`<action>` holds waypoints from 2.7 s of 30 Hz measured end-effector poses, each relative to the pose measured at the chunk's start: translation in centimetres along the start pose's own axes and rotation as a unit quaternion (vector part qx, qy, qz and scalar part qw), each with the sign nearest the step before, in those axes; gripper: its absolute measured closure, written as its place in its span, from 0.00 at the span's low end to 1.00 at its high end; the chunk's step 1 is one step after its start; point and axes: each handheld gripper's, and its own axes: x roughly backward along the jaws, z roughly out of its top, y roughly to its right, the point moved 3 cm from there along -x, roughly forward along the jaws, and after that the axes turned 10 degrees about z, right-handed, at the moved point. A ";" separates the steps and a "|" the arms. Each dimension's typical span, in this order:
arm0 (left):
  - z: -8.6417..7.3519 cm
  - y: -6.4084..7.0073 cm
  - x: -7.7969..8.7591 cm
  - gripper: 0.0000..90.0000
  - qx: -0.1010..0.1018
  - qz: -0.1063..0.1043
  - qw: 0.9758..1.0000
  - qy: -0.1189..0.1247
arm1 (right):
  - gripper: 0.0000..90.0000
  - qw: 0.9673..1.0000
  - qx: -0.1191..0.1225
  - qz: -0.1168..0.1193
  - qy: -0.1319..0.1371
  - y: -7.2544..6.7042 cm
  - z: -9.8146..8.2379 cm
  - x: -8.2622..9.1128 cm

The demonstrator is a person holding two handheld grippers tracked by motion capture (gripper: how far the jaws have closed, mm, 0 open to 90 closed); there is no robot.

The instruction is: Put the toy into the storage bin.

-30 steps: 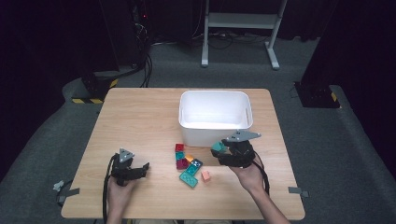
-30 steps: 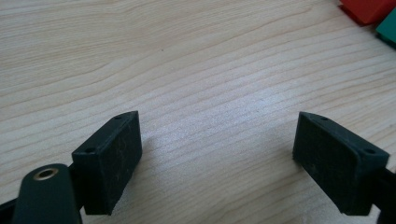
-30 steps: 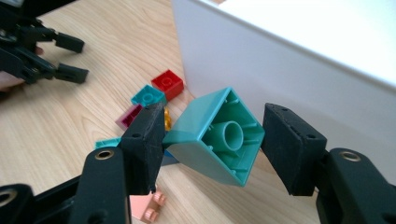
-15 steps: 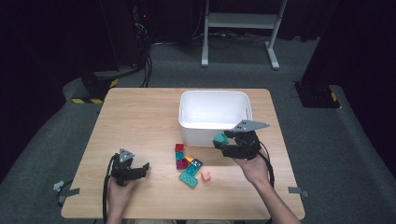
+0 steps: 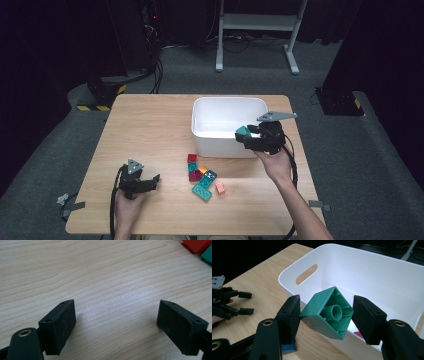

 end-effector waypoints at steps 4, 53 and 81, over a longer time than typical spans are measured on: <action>0.0 0.0 0.0 0.17 0.000 0.000 1.000 0.000 | 0.46 1.000 -0.010 -0.005 0.004 0.5 0.6 0.0; 0.0 0.0 0.0 0.18 0.002 0.002 1.000 0.000 | 0.41 0.994 -0.043 -0.086 -0.049 5.0 2.0 -5.2; 0.0 0.0 0.0 0.18 0.001 0.002 1.000 0.000 | 0.44 0.999 0.010 -0.037 0.014 0.8 0.5 -1.0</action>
